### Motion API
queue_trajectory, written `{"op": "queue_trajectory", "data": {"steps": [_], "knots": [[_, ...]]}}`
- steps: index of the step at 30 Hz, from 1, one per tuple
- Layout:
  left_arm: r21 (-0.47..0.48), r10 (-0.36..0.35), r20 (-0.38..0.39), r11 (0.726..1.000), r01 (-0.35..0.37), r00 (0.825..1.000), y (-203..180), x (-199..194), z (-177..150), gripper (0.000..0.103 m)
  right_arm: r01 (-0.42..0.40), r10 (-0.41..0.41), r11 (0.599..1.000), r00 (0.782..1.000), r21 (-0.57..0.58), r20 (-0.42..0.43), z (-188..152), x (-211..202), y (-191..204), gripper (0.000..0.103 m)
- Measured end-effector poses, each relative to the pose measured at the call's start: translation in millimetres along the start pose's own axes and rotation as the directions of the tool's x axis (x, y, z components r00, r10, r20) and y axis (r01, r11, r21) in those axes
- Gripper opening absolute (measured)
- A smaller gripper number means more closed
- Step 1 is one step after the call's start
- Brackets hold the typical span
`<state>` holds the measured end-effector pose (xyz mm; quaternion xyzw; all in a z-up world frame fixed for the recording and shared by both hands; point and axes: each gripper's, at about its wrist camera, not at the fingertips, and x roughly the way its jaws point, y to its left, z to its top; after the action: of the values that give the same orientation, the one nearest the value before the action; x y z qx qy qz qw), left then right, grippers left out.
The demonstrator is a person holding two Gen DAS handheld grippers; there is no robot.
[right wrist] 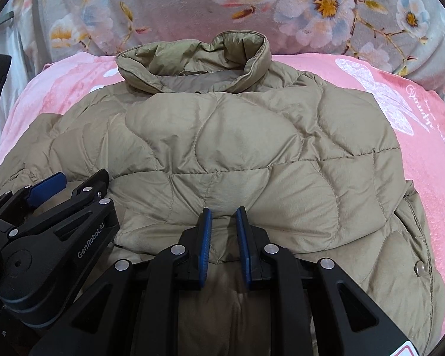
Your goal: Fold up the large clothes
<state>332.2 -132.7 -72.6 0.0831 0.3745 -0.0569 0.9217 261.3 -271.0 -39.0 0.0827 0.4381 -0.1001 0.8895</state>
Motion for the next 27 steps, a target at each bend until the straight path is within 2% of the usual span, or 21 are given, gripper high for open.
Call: {"op": "queue_trajectory", "data": {"steps": [1,2,4,5,7,8,9,11,12,14,15,17,18,19,21,23,24,27], "knots": [[-0.008,-0.004,0.002,1.000,0.004,1.000,1,-1,0,0.055,-0.002,0.002,1.000,1.000,0.002,0.000,0,0,0,0.017],[-0.033,-0.006,0.007,0.999,0.006,1.000,5,-2,0,0.067,-0.004,0.004,1.000,1.000,0.004,0.000,0,1,0,0.017],[-0.117,-0.049,0.025,0.992,0.052,0.998,24,-10,-1,0.078,-0.012,0.012,1.000,1.000,0.011,-0.001,0,1,-1,0.017],[-0.182,-0.102,0.027,0.978,0.105,0.994,42,-18,-4,0.078,-0.021,0.021,1.000,1.000,0.018,-0.001,0,1,-2,0.017],[-0.269,-0.168,0.011,0.949,0.165,0.986,75,-31,-10,0.078,-0.044,0.044,0.998,0.999,0.037,-0.001,0,1,-6,0.017],[-0.319,-0.209,0.014,0.926,0.203,0.978,99,-40,-15,0.078,-0.057,0.057,0.997,0.998,0.048,-0.003,1,1,-8,0.017],[-0.355,-0.225,0.016,0.910,0.216,0.974,118,-47,-20,0.079,-0.059,0.059,0.997,0.998,0.054,-0.003,1,0,-9,0.017],[-0.439,-0.200,0.008,0.880,0.183,0.980,169,-62,-33,0.080,0.002,-0.001,0.999,1.000,0.040,-0.016,0,-10,-6,0.018],[-0.478,-0.168,0.006,0.866,0.150,0.986,202,-70,-41,0.080,0.023,-0.023,0.999,1.000,0.028,-0.014,-3,-23,0,0.024],[-0.532,-0.075,-0.009,0.845,0.059,0.997,261,-82,-56,0.080,-0.016,0.016,0.999,1.000,0.035,0.013,-10,-50,11,0.027],[-0.563,-0.001,-0.037,0.827,-0.020,0.999,298,-86,-65,0.080,-0.033,0.033,0.999,0.999,0.029,0.018,-11,-58,17,0.028],[-0.614,0.113,-0.101,0.775,-0.151,0.988,359,-87,-83,0.080,-0.032,0.032,0.999,0.999,-0.005,0.031,-11,-70,34,0.028],[-0.633,0.143,-0.128,0.750,-0.192,0.981,380,-87,-91,0.080,-0.023,0.025,0.999,0.999,-0.042,0.039,-8,-72,47,0.028],[-0.663,0.178,-0.160,0.710,-0.239,0.971,407,-87,-102,0.080,-0.012,0.015,0.998,0.999,-0.058,0.046,-4,-71,54,0.028],[-0.697,0.218,-0.190,0.657,-0.288,0.957,437,-87,-115,0.080,0.008,-0.006,0.998,0.999,-0.058,0.038,2,-60,63,0.028],[-0.723,0.242,-0.211,0.614,-0.318,0.947,461,-85,-126,0.080,-0.005,0.005,0.999,1.000,-0.036,-0.008,4,-43,66,0.028],[-0.731,0.234,-0.215,0.605,-0.315,0.948,467,-82,-130,0.080,-0.013,0.012,1.000,0.999,-0.028,-0.036,3,-33,68,0.027],[-0.774,0.158,-0.224,0.571,-0.274,0.962,485,-64,-144,0.080,0.009,-0.010,0.999,0.999,-0.044,-0.037,-2,-22,73,0.027]]}}
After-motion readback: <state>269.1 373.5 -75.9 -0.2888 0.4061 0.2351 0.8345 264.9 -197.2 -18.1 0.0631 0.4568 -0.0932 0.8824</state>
